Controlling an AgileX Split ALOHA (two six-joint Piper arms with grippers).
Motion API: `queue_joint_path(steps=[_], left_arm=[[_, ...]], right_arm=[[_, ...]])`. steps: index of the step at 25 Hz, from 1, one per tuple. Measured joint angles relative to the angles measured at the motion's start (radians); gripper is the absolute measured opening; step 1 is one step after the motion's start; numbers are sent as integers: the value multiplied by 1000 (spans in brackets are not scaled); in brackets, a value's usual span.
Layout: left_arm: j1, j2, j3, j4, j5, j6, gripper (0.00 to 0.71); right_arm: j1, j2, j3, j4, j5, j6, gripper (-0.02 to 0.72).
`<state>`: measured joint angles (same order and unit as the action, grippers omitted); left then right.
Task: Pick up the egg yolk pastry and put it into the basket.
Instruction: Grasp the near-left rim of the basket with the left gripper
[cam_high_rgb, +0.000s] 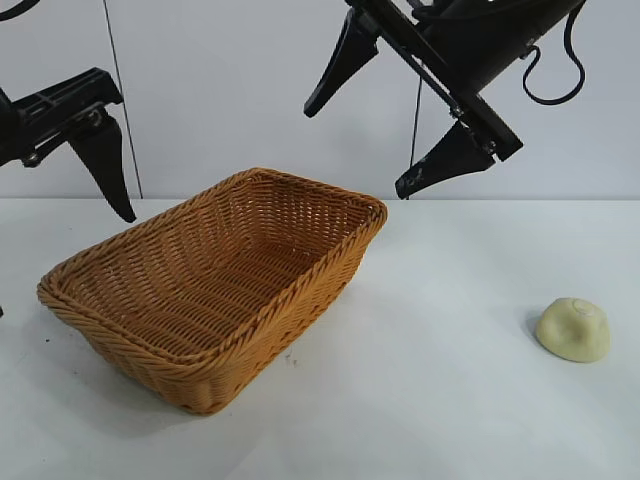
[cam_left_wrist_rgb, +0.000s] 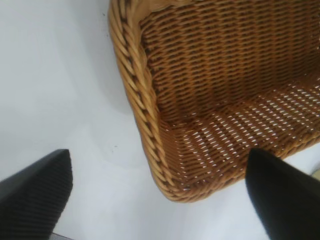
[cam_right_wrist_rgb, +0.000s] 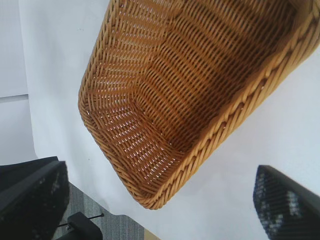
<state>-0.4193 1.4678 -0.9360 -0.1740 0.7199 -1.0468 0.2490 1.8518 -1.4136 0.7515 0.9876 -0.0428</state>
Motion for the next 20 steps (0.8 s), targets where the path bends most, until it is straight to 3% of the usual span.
queue_joint_path(steps=[5,20], left_arm=[[0,31,13,0,-42,-18,689],[0,336,13,22,-238,-99,689]], right_arm=[[0,0,0,1,0,0,694],[0,0,0,7,-3,0,694]])
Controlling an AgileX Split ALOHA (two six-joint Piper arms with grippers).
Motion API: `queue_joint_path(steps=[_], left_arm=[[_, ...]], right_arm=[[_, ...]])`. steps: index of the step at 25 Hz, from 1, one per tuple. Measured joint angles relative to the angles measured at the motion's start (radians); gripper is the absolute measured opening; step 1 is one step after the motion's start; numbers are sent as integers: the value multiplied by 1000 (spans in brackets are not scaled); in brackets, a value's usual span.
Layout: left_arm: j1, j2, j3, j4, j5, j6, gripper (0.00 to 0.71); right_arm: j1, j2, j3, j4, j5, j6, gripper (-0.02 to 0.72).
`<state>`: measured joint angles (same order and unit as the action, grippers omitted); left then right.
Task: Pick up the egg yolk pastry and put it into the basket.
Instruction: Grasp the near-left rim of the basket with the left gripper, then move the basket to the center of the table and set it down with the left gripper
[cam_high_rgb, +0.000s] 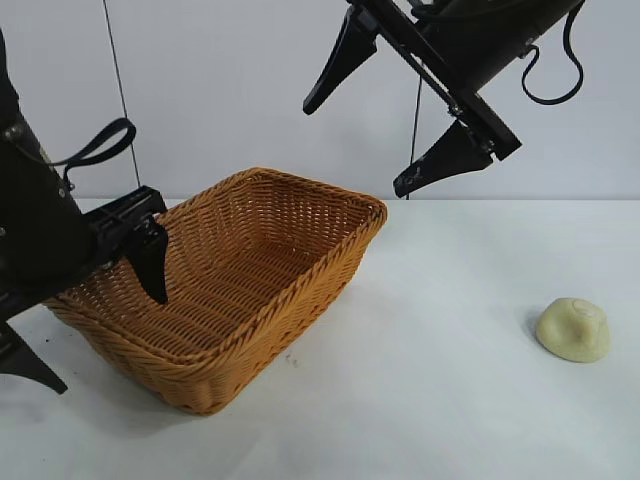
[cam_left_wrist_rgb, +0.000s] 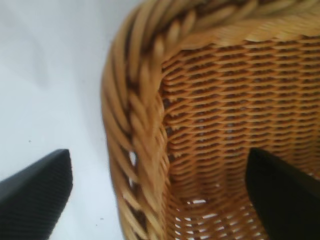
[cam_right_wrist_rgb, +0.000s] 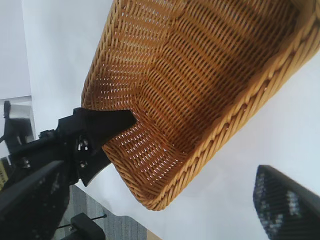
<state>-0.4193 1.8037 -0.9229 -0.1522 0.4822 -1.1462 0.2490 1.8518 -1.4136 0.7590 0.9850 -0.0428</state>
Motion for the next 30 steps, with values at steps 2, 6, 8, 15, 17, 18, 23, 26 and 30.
queue_joint_path(steps=[2,6,8,15,17,18,23,26,30], left_arm=[[0,17,1,-1,-12,-1,689],[0,22,6,-2,-18,-1,684],[0,22,6,-2,-19,-1,636],[0,22,6,-10,-2,-12,128],[0,21,6,-11,-11,-15,110],[0,21,6,-11,-11,-15,110],[8,16,-31,-11,42,17,110],[40,10,-80,-21,102,89,108],[107,5,-144,-92,186,293,108]], right_arm=[[0,0,0,0,0,0,694],[0,0,0,1,-1,0,694],[0,0,0,4,-3,0,694],[0,0,0,5,-6,0,694],[0,0,0,6,-9,0,694],[0,0,0,6,-9,0,694],[0,0,0,6,-9,0,694],[0,0,0,6,-9,0,694],[0,0,0,5,-9,0,694]])
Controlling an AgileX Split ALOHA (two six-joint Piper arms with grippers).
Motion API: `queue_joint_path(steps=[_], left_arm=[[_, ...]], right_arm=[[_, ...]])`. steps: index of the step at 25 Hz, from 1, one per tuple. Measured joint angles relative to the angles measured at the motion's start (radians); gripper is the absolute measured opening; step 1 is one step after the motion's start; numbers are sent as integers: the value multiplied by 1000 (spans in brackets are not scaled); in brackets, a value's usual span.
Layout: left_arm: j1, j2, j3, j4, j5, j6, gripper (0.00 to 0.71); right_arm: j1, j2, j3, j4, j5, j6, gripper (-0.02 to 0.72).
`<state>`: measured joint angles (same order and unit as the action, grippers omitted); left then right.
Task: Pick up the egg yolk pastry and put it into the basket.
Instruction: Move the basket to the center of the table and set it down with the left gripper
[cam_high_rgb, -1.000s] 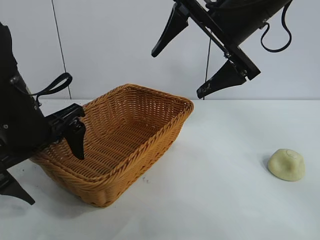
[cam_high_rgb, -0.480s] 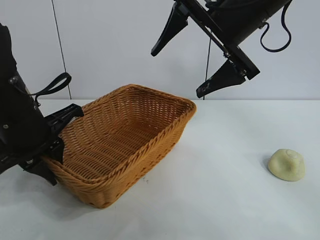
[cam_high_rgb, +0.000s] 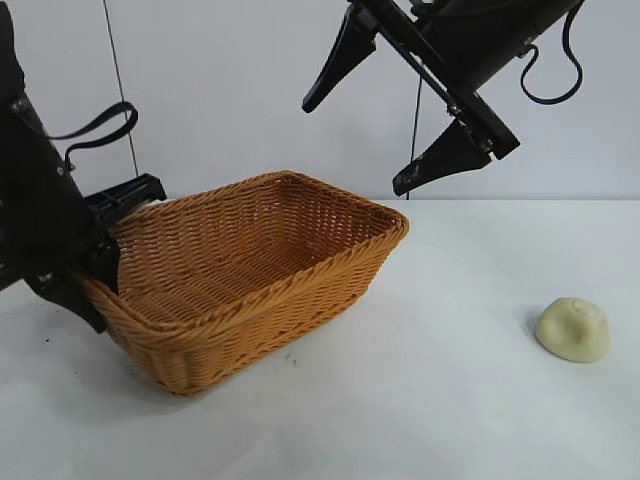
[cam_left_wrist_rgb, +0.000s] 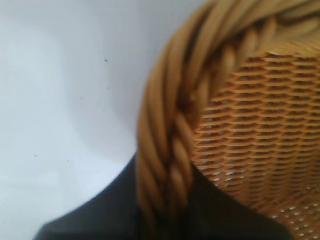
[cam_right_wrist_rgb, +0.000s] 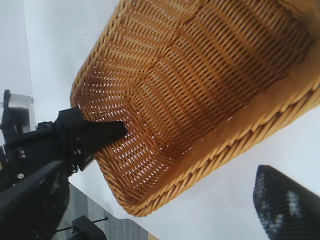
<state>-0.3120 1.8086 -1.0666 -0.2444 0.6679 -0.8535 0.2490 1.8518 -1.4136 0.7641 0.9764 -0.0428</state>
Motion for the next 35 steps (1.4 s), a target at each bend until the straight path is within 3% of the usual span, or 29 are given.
queue_joint_path(steps=[13,25,35], left_arm=[[158,21,-105,-172,139,468,108],[160,169,-319,-174,318,800,108],[159,248,-361,-249,332,918,108]], right_arm=[[0,0,0,0,7,0,694],[0,0,0,-1,15,0,694],[0,0,0,-1,33,0,694]])
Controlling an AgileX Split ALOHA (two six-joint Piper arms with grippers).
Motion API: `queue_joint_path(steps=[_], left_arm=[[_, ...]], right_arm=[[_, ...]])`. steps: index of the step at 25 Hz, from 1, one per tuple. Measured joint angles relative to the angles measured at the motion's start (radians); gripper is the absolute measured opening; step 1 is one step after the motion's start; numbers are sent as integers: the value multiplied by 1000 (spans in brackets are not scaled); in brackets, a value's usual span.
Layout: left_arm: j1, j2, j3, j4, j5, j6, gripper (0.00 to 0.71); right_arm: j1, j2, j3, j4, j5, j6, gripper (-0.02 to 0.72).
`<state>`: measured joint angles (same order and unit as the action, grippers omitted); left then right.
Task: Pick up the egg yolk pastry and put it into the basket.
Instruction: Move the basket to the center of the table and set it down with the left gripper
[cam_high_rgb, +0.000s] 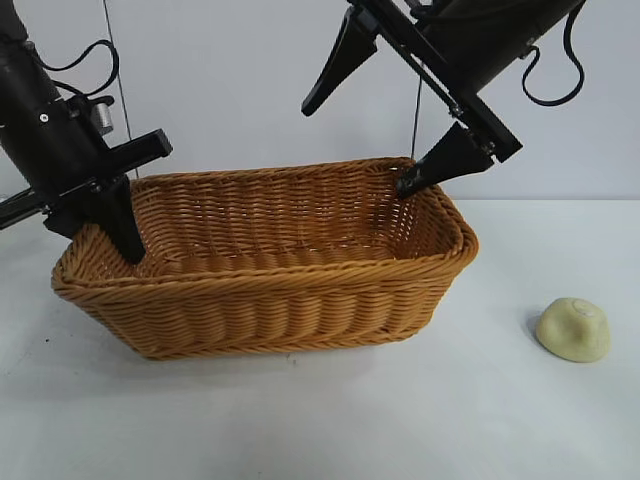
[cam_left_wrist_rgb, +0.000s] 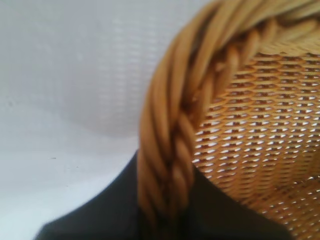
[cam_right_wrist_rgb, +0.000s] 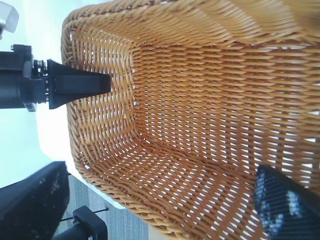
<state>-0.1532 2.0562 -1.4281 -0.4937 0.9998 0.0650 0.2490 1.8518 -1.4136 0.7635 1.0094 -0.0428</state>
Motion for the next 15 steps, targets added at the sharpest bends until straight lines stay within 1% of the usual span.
queue_joint_path(steps=[5,11,15], left_arm=[[-6,40,-1,4,-16,9,108],[-44,74,-1,12,-98,16,108],[-56,93,-5,14,-115,18,108]], right_arm=[[0,0,0,0,0,0,694],[0,0,0,0,0,0,694],[0,0,0,0,0,0,694]])
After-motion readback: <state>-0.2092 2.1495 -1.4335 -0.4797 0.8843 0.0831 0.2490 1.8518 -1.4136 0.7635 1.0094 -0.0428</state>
